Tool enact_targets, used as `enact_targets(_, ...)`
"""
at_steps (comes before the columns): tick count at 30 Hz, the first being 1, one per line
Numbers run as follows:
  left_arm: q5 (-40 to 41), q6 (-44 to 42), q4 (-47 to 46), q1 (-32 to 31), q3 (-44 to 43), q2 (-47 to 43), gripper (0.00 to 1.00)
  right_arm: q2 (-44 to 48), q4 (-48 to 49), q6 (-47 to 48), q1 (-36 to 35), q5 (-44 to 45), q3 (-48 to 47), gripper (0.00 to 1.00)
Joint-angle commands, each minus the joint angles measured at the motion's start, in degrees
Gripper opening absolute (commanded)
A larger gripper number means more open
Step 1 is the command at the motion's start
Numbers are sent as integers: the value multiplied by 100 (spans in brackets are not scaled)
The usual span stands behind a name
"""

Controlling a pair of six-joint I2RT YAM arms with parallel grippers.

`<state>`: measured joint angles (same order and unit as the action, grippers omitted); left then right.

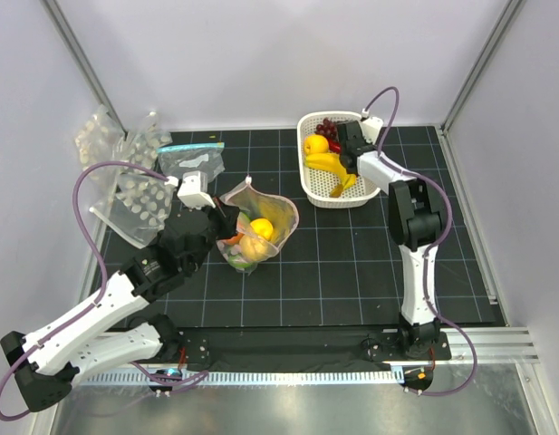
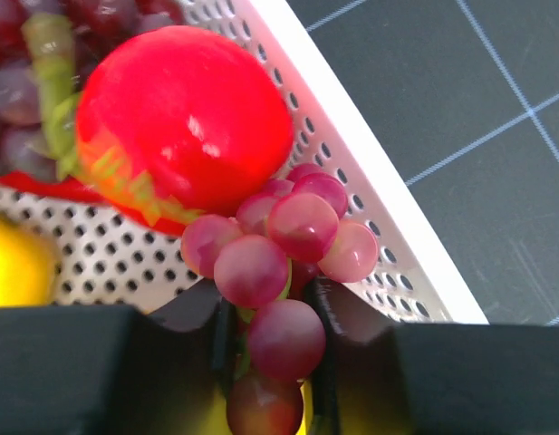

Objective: Place the food in the zip-top bag and seal the zipper
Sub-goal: Pick up the fake fruit from the bin, then place the fake fruit in the zipper food storage bag.

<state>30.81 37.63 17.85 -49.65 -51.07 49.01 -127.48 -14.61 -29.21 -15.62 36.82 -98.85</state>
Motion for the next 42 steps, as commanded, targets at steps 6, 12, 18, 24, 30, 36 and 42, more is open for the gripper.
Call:
enact_targets(6,-66,78,-247,-1,-79,117,0,1813,1134,777,-12,-1677,1172,19)
enact_targets(12,-57,61,-264,-1,-79,108,0,3096,1259,1031,-82,-1950,1868,18)
enact_targets(18,-101,34,-255,-10,-96,196,0,4265,1242,1199,-91,-2573,2369,18)
enact_targets(24,-180,25,-255,-1,-123,258,1,5284,1119,506,-187,-3374,2888,18)
enact_targets(30,-330,-10,-290,-10,-184,433,0,6023,775,741,-1188,-3190,3283,18)
enact_targets(36,-365,-62,-308,-10,-228,653,0,6867,1425,724,-2067,-3611,4268,18)
enact_targets(42,-540,-45,-334,-1,-272,750,0,7448,1722,1268,-2446,-4348,4479,18)
